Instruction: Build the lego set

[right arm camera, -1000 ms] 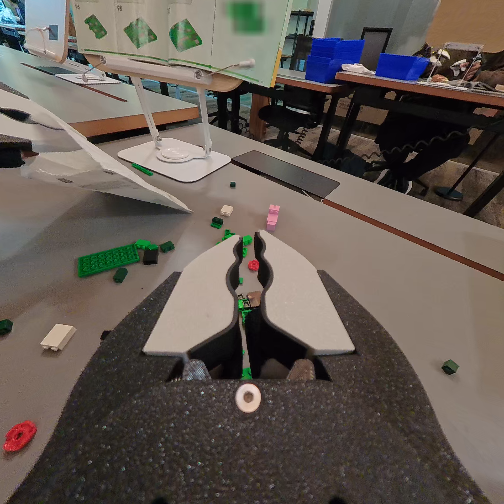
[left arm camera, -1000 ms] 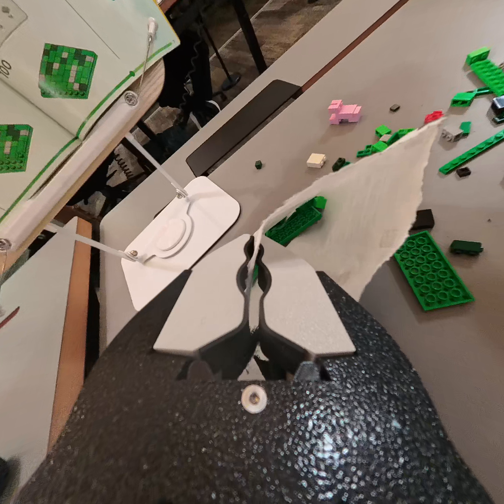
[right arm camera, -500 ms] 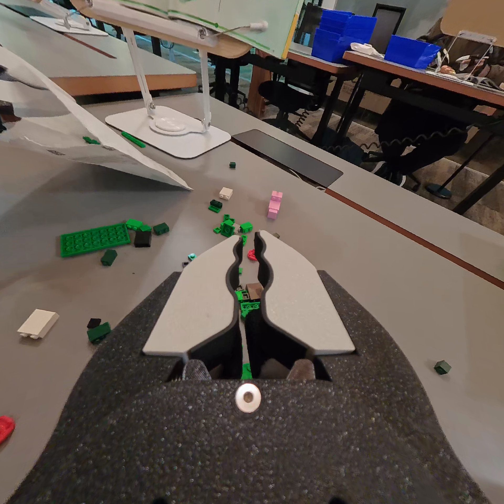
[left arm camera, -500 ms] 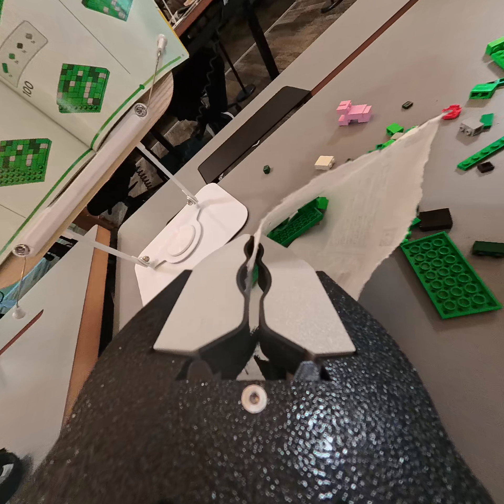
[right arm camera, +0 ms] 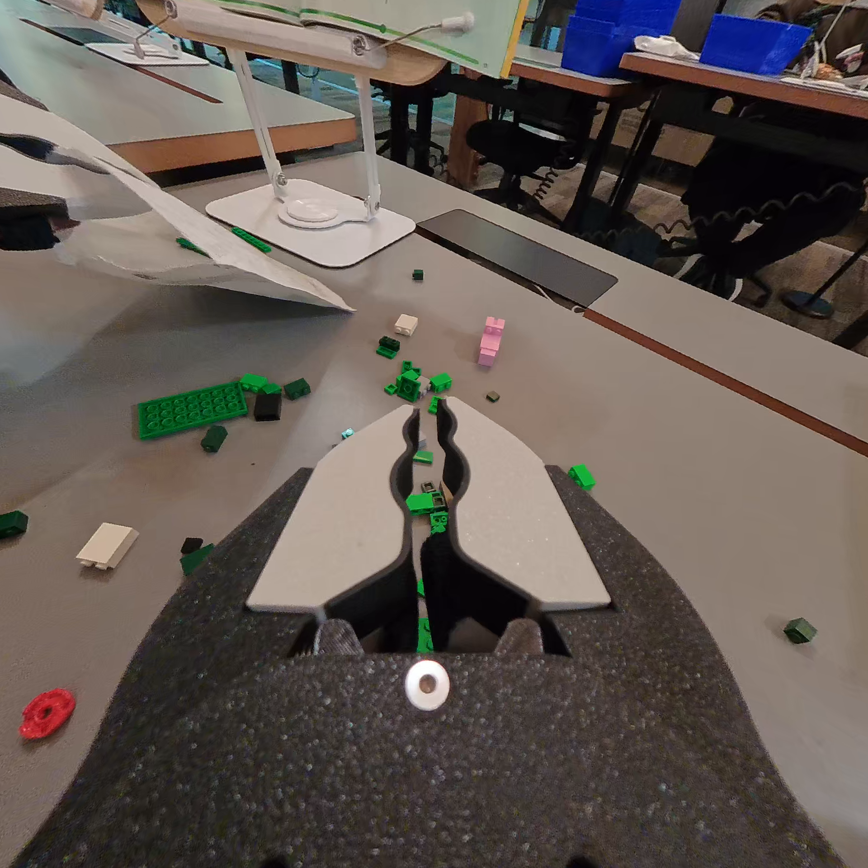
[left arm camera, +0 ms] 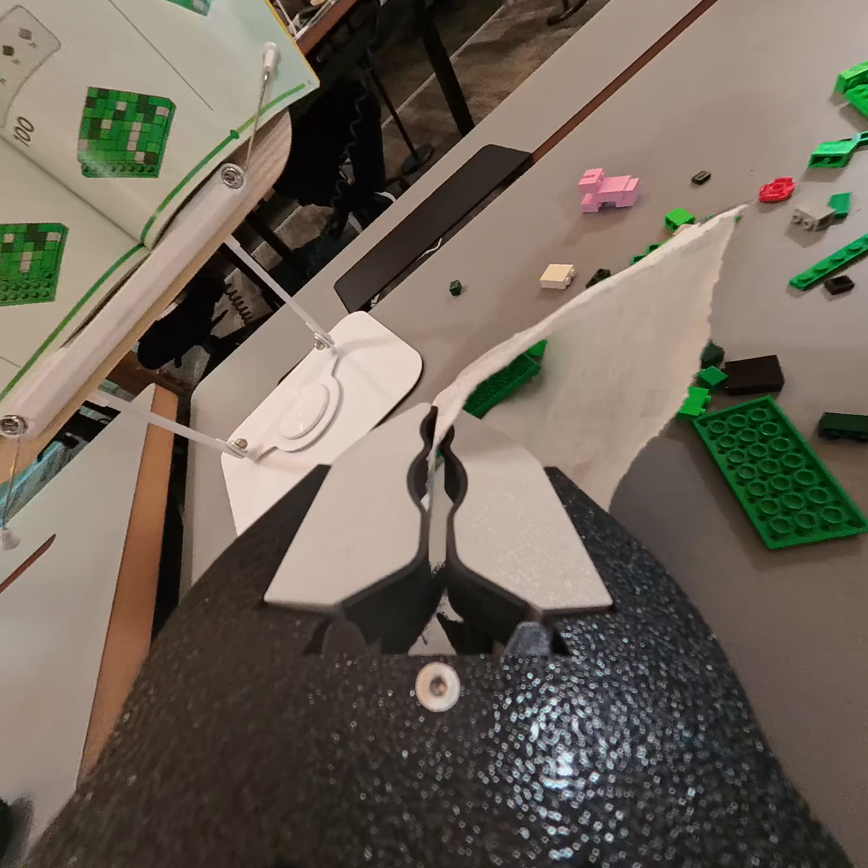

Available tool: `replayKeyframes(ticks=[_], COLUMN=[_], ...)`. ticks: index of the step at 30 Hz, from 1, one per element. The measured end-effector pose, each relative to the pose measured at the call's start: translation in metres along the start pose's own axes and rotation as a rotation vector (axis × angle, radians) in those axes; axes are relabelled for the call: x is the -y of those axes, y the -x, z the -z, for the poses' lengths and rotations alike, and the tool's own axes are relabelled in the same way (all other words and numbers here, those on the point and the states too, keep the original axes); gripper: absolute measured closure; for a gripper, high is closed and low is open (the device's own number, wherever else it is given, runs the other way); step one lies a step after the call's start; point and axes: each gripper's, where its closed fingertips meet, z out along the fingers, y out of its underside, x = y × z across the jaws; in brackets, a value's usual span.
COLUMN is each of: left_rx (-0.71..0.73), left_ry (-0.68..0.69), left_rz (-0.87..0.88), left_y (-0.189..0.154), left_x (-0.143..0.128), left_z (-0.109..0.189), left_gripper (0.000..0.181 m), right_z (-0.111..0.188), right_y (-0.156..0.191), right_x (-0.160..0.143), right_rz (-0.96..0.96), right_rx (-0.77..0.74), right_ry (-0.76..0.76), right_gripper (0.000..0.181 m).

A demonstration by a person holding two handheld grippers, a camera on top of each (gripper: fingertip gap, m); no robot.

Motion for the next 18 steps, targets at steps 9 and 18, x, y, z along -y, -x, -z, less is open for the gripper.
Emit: replayKeyframes(ticks=[9,18], left_rx=[-0.007,-0.036], left_ry=[-0.006,0.011], left_rz=[-0.001,0.001], left_y=[-0.001,-0.006], left_x=[-0.001,-0.009], left_z=[-0.002,-0.01], left_gripper=[0.181,0.181], right_z=[-0.01,-0.004], right_y=[0.048,0.112], right_x=[-0.017,-0.05], right_rz=[0.074,0.218], right_rx=[0.287,0.633], right_ry=[0.09,0.248], right_gripper=[0.17,0.154])
